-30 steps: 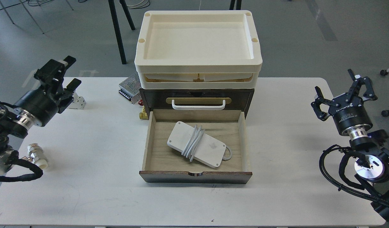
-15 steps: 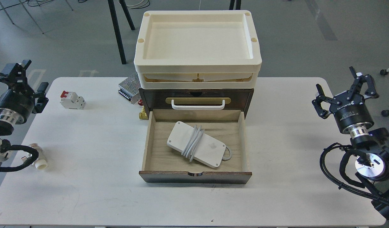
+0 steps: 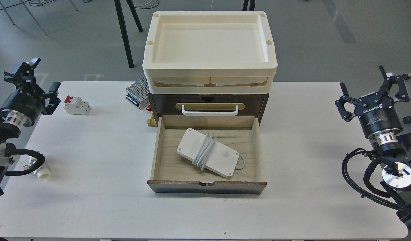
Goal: Put charging cable into cabinet
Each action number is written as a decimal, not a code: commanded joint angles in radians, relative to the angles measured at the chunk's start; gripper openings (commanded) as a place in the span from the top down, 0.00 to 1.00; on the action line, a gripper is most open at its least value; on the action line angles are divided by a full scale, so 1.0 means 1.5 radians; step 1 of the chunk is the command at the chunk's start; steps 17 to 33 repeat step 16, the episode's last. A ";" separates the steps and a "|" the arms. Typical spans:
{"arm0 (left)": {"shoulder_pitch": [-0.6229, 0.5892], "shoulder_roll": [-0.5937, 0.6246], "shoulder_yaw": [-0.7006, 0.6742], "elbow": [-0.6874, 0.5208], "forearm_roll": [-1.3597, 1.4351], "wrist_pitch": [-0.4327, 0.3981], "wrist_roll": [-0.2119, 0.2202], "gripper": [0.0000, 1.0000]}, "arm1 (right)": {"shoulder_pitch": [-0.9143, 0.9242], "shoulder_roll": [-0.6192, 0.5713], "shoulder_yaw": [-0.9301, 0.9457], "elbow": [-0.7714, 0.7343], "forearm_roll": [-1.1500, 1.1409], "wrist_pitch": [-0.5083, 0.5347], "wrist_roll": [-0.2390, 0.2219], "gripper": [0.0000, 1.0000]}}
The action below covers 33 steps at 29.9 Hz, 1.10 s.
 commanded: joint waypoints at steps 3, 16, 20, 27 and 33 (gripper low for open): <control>0.002 -0.018 0.004 -0.001 0.002 -0.001 0.000 0.06 | 0.000 0.001 0.003 -0.001 0.000 -0.003 0.000 0.01; 0.005 -0.024 0.004 -0.001 0.003 -0.001 0.000 0.06 | -0.003 0.002 0.004 0.000 0.000 -0.028 0.001 0.01; 0.005 -0.024 0.004 -0.001 0.003 -0.001 0.000 0.06 | -0.003 0.002 0.004 0.000 0.000 -0.028 0.001 0.01; 0.005 -0.024 0.004 -0.001 0.003 -0.001 0.000 0.06 | -0.003 0.002 0.004 0.000 0.000 -0.028 0.001 0.01; 0.005 -0.024 0.004 -0.001 0.003 -0.001 0.000 0.06 | -0.003 0.002 0.004 0.000 0.000 -0.028 0.001 0.01</control>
